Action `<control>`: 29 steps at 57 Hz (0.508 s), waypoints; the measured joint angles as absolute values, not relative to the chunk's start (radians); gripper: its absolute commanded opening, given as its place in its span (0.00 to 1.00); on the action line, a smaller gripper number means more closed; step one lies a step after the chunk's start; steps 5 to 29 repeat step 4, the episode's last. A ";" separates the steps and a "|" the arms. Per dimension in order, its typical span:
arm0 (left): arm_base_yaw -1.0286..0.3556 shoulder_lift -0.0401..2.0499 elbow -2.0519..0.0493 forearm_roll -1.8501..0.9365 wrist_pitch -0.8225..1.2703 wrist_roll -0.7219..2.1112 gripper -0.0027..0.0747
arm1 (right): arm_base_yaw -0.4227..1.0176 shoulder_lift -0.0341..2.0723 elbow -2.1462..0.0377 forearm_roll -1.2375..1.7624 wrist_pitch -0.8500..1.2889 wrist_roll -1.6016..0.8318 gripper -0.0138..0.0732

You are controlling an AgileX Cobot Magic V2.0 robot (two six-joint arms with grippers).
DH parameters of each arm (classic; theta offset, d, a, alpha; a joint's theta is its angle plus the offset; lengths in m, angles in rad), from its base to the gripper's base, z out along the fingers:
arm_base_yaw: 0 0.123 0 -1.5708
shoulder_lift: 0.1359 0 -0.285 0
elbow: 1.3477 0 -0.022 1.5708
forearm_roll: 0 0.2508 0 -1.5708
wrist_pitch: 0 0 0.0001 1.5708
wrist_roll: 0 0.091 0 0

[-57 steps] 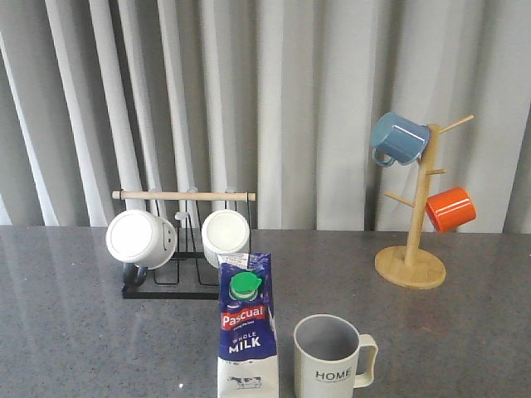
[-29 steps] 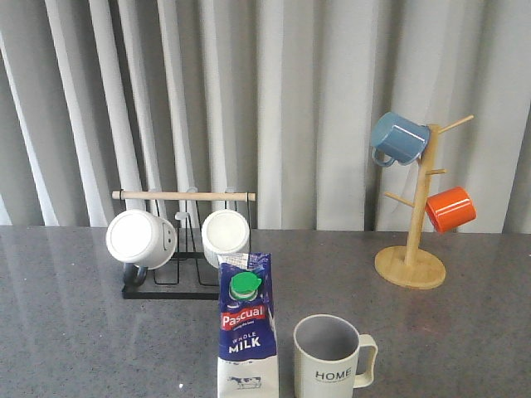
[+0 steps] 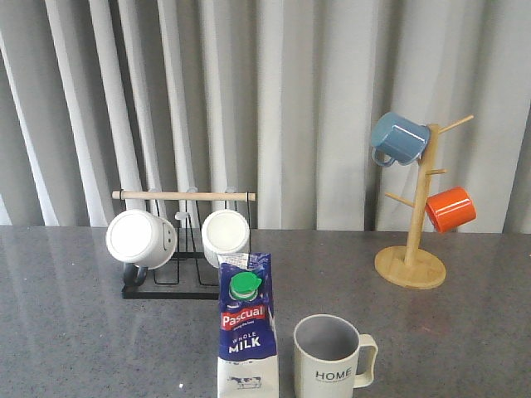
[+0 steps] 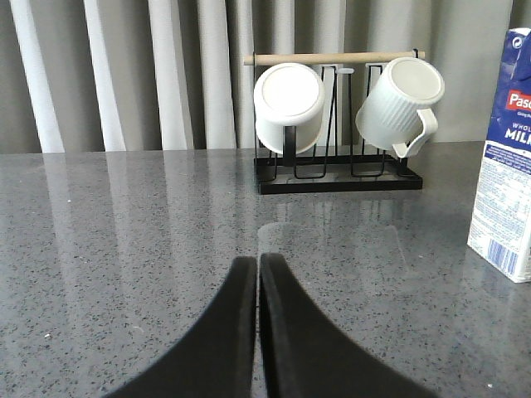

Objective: Place milk next to cup

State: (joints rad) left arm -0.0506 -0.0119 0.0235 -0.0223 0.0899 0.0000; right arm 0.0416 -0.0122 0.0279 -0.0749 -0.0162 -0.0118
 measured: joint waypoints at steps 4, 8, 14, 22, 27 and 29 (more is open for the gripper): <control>-0.051 -0.012 0.024 -0.022 0.090 0.000 0.03 | 0.042 -0.012 0.028 -0.075 -0.016 -0.012 0.15; -0.051 -0.012 0.024 -0.022 0.090 0.000 0.03 | 0.042 -0.012 0.028 -0.075 -0.016 -0.012 0.15; -0.051 -0.012 0.024 -0.022 0.090 0.000 0.03 | 0.042 -0.012 0.028 -0.075 -0.016 -0.012 0.15; -0.051 -0.012 0.024 -0.022 0.090 0.000 0.03 | 0.042 -0.012 0.028 -0.075 -0.016 -0.012 0.15; -0.051 -0.012 0.024 -0.022 0.090 0.000 0.03 | 0.042 -0.012 0.028 -0.075 -0.016 -0.012 0.15; -0.051 -0.012 0.024 -0.022 0.090 0.000 0.03 | 0.042 -0.012 0.028 -0.075 -0.016 -0.012 0.15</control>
